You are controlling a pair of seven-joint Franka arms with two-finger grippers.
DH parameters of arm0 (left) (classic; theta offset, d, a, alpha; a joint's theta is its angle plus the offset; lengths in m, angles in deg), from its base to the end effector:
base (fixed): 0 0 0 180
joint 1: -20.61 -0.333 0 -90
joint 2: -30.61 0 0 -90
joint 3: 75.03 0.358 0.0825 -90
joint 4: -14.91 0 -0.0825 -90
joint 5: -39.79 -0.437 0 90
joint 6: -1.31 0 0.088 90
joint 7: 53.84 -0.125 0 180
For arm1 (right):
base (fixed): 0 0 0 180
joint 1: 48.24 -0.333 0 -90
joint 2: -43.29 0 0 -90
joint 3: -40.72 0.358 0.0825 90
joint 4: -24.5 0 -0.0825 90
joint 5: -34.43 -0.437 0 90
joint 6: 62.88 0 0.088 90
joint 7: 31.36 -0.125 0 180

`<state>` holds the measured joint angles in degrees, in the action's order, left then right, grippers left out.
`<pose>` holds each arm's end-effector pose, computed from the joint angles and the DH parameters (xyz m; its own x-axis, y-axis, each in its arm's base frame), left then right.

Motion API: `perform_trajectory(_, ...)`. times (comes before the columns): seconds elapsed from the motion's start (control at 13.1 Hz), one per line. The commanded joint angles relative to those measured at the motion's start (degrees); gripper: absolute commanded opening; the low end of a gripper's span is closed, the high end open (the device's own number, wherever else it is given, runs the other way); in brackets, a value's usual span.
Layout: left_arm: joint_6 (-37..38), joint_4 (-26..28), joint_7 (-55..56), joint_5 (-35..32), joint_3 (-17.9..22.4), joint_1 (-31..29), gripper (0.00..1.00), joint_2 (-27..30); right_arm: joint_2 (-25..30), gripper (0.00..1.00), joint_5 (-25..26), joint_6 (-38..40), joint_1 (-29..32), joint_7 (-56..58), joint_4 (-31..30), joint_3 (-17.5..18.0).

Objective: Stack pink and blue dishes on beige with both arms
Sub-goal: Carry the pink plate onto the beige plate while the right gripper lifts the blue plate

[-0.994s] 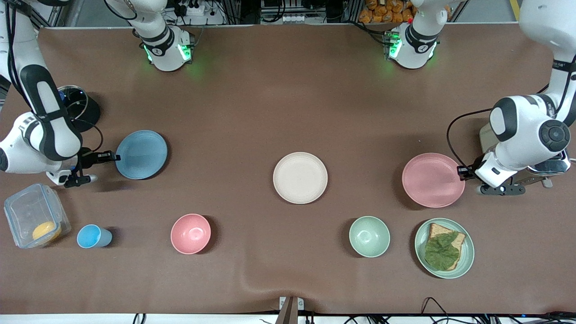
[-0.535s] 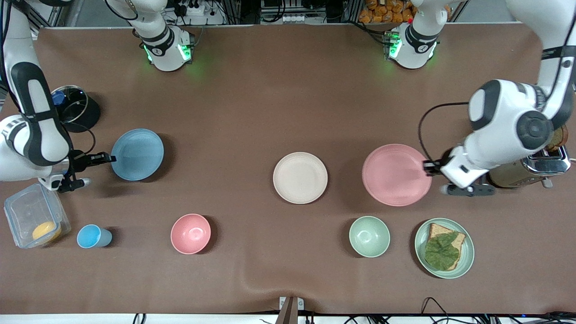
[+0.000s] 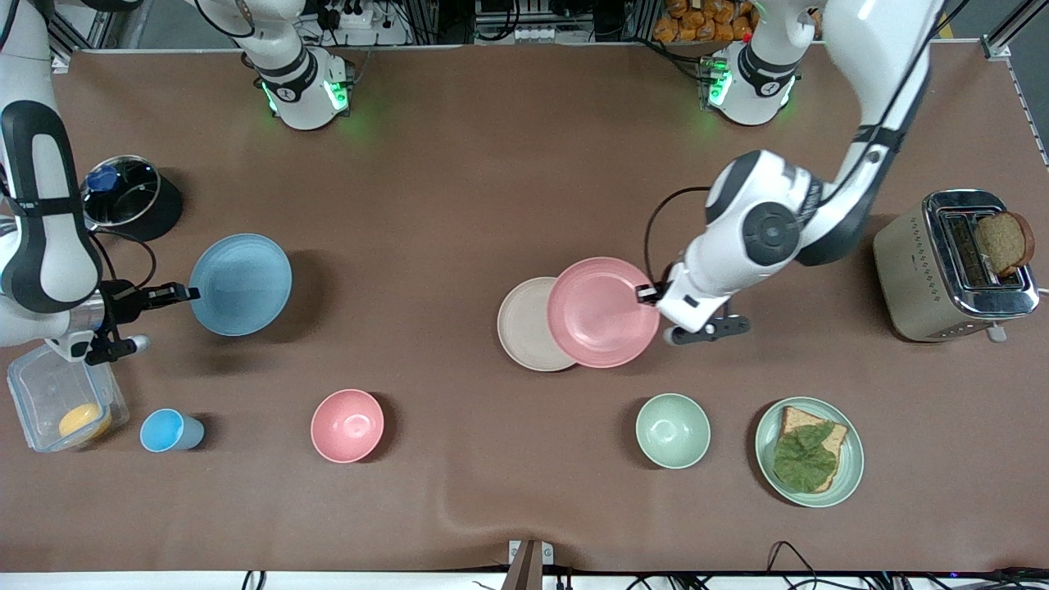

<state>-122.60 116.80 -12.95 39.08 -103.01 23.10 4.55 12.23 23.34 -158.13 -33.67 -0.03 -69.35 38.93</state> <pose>0.6232 -0.3344 0.3173 0.9687 0.2020 -0.1446 0.2214 -0.9659 0.1343 0.6562 -0.1673 0.2641 0.9032 0.2489 -0.3496 0.1066 -0.9192 -0.3790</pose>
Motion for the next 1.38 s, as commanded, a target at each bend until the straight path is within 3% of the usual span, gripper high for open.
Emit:
perform_trajectory(0.0, -2.9, -1.7, 3.9, 0.6, 0.3, 2.5, 0.00, -3.7, -0.2, 0.00, -0.3, 4.3, -2.0, -3.7, 4.1, -0.4)
perform_trajectory(0.46, -8.9, -1.6, 9.2, -0.7, 0.7, 5.5, 0.00, -8.8, 0.0, 0.00, -1.0, 10.3, -7.8, -13.6, 8.6, -0.4)
perform_trajectory(0.92, -11.3, -2.0, 17.3, -11.1, 1.0, 8.2, 0.00, -12.6, 0.0, 0.00, -1.2, 10.4, -13.9, -19.2, 8.7, -0.3)
perform_trajectory(1.15, -11.3, -2.4, 17.5, -11.4, 1.0, 8.3, 0.00, -13.3, 0.0, 0.00, -1.4, 10.3, -17.0, -21.7, 8.7, -0.2)
perform_trajectory(1.22, -11.3, -2.5, 17.7, -11.3, 1.0, 8.2, 0.31, -13.5, -0.1, 0.00, -1.9, 10.3, -18.0, -22.5, 8.7, -0.2)
perform_trajectory(1.3, -11.3, -2.5, 18.1, -11.5, 1.0, 8.1, 0.98, -13.2, -0.1, 0.00, -3.7, 10.2, -18.8, -23.4, 8.7, -0.3)
